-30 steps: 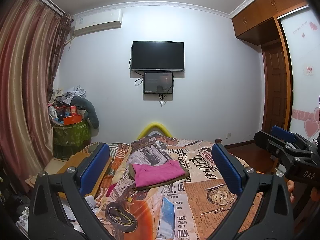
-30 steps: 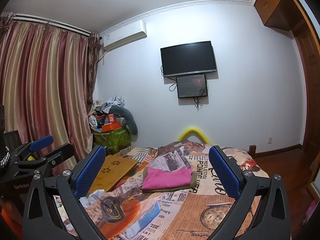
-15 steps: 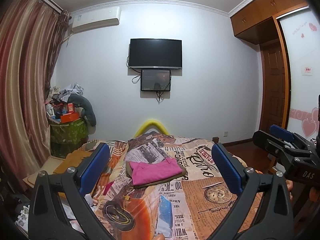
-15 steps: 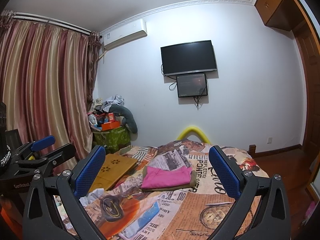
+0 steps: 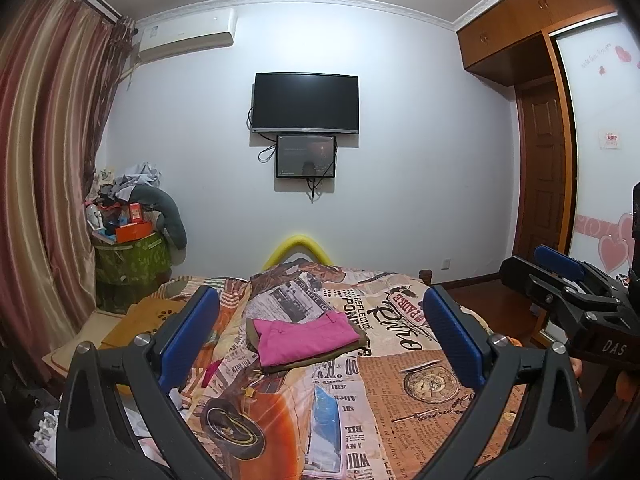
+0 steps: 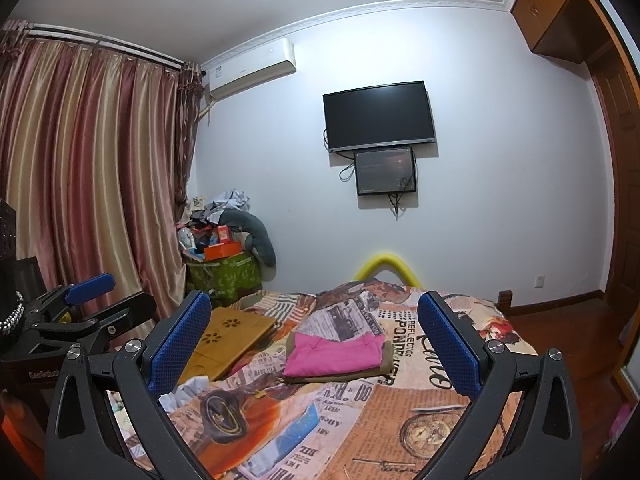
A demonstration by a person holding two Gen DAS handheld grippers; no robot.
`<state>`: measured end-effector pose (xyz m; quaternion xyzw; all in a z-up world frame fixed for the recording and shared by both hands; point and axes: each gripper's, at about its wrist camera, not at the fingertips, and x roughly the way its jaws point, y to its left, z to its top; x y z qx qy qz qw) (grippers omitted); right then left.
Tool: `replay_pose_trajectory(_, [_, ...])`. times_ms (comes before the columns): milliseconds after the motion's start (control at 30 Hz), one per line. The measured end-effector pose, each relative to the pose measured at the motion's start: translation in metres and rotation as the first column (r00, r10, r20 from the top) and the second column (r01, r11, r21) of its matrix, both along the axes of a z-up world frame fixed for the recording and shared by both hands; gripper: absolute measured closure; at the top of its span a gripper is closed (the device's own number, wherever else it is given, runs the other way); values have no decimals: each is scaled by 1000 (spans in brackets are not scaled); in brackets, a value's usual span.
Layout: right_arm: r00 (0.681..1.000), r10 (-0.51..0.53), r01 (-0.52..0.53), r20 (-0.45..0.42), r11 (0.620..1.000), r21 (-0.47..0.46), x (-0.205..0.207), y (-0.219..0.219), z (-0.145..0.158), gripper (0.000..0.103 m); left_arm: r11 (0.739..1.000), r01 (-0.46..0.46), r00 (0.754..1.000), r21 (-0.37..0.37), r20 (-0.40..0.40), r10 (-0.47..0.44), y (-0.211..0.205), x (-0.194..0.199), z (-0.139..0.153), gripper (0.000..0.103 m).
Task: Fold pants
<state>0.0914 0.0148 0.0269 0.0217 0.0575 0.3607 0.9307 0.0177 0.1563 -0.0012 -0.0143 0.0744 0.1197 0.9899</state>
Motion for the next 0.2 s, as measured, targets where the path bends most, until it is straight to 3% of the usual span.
replay_pose_trajectory(200, [1000,2,-2,-6,1000,0,1,0,-1,0,1000,-3,1000,-9,-3,3,1,0,-4,0])
